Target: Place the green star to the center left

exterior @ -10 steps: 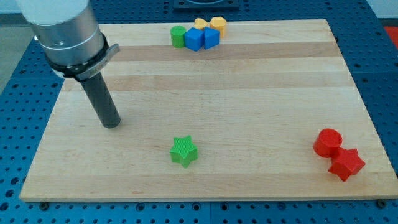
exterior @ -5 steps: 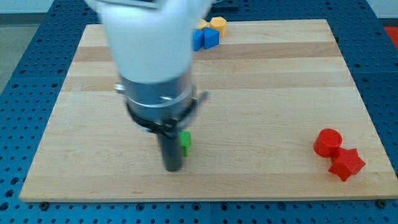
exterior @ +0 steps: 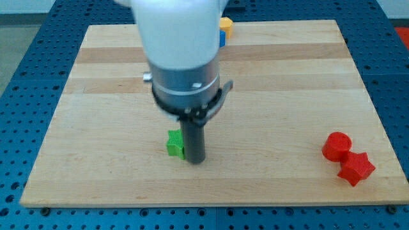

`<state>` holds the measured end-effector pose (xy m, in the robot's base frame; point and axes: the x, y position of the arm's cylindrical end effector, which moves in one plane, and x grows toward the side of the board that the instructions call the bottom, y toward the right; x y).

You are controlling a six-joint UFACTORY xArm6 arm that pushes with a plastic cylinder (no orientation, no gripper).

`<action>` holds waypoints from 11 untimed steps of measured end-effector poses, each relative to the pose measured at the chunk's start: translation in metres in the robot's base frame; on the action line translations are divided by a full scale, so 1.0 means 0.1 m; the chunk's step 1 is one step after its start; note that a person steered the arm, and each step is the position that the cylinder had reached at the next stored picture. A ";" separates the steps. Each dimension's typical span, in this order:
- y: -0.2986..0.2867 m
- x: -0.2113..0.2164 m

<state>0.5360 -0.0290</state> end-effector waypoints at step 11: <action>-1.50 -0.64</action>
<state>0.4723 -0.1789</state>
